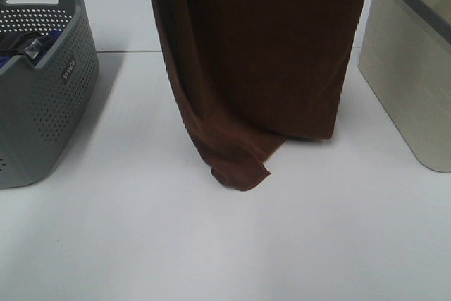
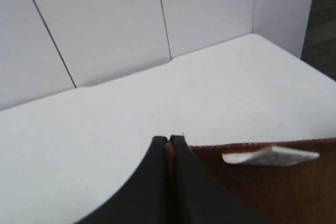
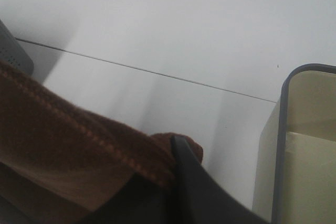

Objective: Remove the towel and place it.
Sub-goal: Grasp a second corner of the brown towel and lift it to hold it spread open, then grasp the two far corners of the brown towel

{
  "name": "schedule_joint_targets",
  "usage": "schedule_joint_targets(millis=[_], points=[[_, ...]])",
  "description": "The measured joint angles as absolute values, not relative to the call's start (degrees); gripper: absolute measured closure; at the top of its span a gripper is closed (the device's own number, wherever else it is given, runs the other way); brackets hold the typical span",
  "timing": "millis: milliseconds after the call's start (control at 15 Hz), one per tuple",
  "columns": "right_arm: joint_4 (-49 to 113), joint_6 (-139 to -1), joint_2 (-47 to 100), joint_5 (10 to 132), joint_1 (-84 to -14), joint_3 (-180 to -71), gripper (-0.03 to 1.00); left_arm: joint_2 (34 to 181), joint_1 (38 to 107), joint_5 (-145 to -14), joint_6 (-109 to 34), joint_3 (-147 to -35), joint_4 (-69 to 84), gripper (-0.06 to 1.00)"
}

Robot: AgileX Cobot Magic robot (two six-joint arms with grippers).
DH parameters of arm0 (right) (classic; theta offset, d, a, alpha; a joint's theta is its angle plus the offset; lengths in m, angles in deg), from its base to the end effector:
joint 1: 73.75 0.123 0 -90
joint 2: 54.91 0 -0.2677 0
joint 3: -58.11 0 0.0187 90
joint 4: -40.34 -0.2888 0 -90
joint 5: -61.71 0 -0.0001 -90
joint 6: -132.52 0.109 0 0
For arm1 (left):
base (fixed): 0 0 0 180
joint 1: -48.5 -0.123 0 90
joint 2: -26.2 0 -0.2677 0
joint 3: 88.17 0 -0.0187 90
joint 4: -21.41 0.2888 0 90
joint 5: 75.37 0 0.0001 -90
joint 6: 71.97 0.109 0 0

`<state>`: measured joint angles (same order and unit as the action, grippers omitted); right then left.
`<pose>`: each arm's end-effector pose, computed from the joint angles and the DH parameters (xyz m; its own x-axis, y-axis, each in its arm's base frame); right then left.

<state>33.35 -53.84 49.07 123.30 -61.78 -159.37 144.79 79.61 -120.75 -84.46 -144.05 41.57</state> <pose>0.3962 0.0959 0.4484 -0.5850 -0.1776 -0.7913 -0.3201 0.9471 0.0241 0.4227 -0.2238 0.4774 -0.2296 0.1775 -0.9570 0.3074 0.9461 0.1017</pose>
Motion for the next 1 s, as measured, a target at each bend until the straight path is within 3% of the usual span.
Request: schedule_joint_targets(millis=[200, 267, 600, 733, 1000], points=[[37.19, -53.90, 54.74, 112.82, -61.61, -159.37, 0.97, 152.12, 75.25, -116.39, -84.92, -144.05, 40.14, 0.94], [39.37, -53.96, 58.29, 102.39, -61.55, -159.37, 0.97, 156.42, 72.22, -107.69, -86.87, -144.05, 39.40, 0.94], [41.37, -57.45, 60.52, 75.52, -61.15, -159.65, 0.97, 158.19, 67.63, -79.50, -90.76, -147.25, 40.37, 0.94], [41.66, -59.29, 58.86, 70.82, -61.09, -160.57, 0.97, 158.19, 67.63, -75.89, -90.36, -151.21, 41.12, 0.94], [41.78, -59.92, 56.74, 73.40, -60.92, -160.97, 0.97, 158.25, 67.63, -74.63, -88.36, -153.16, 41.52, 0.94]])
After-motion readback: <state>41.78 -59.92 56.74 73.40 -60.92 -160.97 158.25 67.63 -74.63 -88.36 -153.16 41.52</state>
